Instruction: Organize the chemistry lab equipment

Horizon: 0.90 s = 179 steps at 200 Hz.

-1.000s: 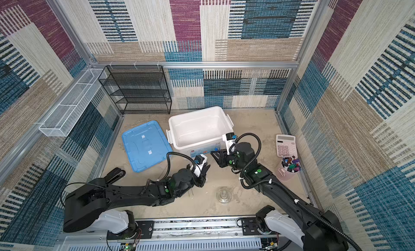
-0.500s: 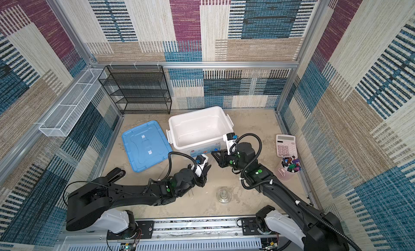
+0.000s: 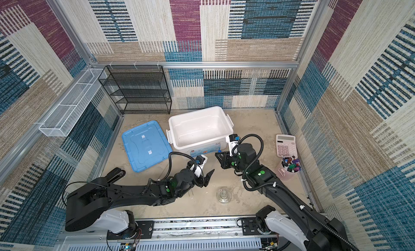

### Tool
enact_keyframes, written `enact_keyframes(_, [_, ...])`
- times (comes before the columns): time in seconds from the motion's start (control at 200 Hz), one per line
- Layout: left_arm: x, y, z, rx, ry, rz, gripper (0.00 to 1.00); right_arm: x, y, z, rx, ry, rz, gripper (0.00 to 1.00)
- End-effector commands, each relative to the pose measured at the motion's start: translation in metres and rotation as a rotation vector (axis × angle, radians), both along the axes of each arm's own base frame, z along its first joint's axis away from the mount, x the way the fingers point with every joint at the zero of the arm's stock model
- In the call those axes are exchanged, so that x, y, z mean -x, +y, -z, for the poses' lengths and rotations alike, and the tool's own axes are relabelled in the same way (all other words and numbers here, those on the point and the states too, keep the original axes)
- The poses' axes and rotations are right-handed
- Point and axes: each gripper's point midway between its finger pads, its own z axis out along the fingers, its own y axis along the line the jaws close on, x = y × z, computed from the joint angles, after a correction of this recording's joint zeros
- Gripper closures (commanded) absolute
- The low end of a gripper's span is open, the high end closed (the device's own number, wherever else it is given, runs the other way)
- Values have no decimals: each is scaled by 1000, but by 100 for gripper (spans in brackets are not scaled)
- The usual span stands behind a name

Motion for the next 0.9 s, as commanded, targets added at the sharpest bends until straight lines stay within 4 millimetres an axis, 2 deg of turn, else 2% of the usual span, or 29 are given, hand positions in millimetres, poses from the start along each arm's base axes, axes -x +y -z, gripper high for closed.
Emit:
enact_keyframes(0.0, [-4,7,0,-7,-8,-39,11,4,-20,12,82,32,75,86])
enact_keyframes(0.1, [-4,9,2,-14,-3,-45,10,11,-32,13,96,40,118,86])
enact_keyframes(0.536, [-4,6,7,-9,18,-43,8,26,-76,44,283,158,317,89])
enact_keyframes(0.891, [-3,9,12,-15,28,-49,8,16,-110,24,304,86,530,90])
